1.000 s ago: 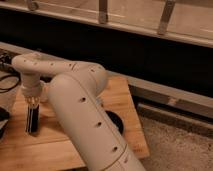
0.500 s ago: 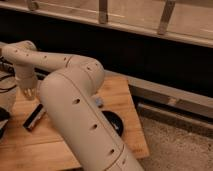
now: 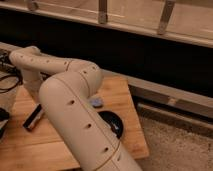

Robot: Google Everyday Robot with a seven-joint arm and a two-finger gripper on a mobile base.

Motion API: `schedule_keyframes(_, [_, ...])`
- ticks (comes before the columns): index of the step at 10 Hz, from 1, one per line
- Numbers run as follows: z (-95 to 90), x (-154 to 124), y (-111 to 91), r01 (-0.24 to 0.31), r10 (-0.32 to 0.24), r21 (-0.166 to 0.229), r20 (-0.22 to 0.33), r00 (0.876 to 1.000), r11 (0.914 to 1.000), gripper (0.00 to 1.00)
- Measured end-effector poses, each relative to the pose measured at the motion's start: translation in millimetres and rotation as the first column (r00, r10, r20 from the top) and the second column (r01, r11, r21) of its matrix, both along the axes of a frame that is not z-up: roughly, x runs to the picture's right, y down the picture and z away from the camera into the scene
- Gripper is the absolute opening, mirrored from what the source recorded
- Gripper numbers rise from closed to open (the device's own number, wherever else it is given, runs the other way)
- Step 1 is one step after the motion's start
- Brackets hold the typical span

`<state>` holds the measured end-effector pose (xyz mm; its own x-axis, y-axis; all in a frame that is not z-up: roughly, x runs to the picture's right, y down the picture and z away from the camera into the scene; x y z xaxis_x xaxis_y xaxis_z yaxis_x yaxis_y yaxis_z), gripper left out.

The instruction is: Place the eraser in the ceramic cup

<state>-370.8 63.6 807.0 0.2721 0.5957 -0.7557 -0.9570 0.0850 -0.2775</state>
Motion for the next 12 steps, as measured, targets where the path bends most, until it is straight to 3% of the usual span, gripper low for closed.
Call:
schedule_keyframes(3, [8.6,-3.7,-3.5,-0.025,0.025,0.006,0.005,1.0,0.9997,0.8])
schedule_keyframes(6, [13.2,-10.2,-4.2,-0.054,0.054,0.01,0.03,0.998,0.9985,0.8])
schedule_keyframes(12, [44.3,-24.6,24.5,-0.137,0.142,-0.069,0.071,0.987,0.9882,0.8])
